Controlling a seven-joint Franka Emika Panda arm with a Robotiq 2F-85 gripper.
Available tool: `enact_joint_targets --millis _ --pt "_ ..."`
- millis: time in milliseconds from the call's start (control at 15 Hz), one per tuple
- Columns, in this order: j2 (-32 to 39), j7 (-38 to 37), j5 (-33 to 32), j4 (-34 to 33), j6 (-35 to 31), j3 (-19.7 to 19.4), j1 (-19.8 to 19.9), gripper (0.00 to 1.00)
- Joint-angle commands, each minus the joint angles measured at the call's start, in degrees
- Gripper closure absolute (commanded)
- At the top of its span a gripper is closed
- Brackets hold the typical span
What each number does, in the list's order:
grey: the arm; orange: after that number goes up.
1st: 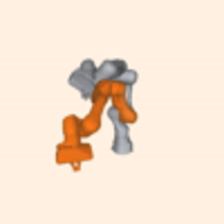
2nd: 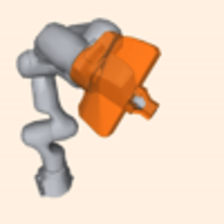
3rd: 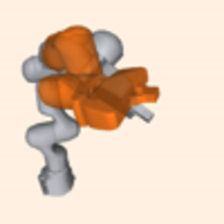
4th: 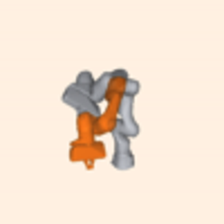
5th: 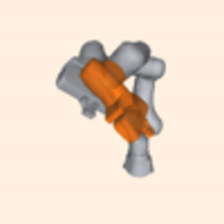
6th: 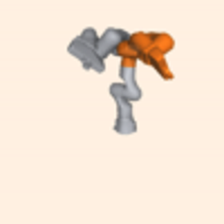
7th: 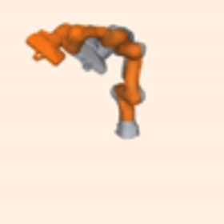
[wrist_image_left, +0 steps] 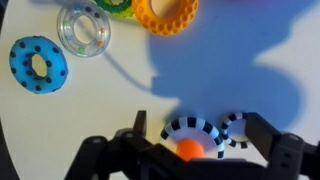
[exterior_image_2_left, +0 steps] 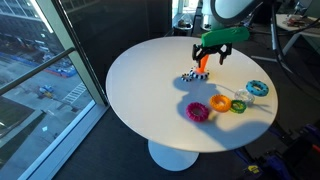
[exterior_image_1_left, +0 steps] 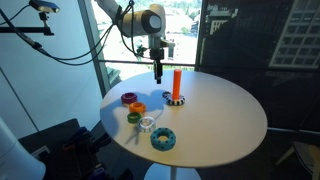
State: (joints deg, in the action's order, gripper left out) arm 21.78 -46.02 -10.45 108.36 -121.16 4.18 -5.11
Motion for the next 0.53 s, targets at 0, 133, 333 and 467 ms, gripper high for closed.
enact_joint_targets --millis 0,133,333,467 --pt "-3.27 5.71 3.69 -0.22 6.30 -1.17 -0.67 0.00" --pt "-5.09 6.35 4.41 -0.04 8.35 -1.52 -0.75 0.00" --pt "-8.15 7.18 5.41 0.59 9.45 -1.58 -0.58 0.00" --pt "-10.01 7.68 6.20 0.85 9.71 -1.50 -0.50 0.00"
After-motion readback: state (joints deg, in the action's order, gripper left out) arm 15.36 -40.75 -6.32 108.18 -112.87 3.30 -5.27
